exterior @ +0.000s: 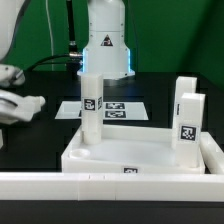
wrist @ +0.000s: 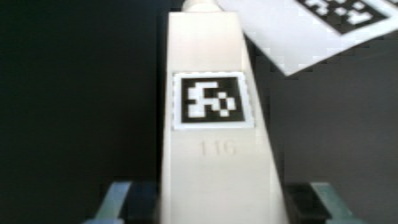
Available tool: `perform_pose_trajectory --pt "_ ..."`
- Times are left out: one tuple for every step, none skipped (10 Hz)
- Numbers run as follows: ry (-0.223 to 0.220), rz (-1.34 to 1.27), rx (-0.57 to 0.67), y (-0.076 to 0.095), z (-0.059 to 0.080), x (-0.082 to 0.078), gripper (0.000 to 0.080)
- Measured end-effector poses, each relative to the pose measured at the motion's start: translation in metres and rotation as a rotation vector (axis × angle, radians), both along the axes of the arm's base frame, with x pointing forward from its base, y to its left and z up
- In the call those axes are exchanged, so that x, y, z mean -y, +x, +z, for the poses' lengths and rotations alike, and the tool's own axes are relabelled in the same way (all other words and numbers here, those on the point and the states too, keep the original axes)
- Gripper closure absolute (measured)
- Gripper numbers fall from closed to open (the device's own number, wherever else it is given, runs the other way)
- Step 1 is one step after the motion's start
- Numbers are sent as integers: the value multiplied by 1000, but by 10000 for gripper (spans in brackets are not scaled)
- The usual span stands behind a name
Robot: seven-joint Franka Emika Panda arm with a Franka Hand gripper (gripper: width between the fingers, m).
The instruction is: Assemble desk
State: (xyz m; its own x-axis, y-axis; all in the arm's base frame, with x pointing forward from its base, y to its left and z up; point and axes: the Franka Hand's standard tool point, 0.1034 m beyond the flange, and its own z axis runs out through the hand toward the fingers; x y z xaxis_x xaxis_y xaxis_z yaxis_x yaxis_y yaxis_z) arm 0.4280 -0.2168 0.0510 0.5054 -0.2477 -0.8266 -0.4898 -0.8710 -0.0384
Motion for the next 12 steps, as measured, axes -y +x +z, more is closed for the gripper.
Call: perform_pose_trajectory --pt "12 -1 8 5 16 -4 511" --pt "18 3 19 11 29 -8 511" --pt "8 19 25 15 37 -11 509" --pt "-5 49 43 19 36 -11 509" --pt "-18 51 64 22 35 -9 509" --pt "-22 47 72 21 32 -7 509" --pt "-45 43 124 26 27 -1 509" --pt "-61 46 163 35 40 -7 509" --pt "-126 9 227 48 54 -16 509" --pt "-177 -37 271 54 67 -27 509" --pt "-209 -67 281 58 76 -35 509" --pt "-235 -72 337 66 77 -34 509"
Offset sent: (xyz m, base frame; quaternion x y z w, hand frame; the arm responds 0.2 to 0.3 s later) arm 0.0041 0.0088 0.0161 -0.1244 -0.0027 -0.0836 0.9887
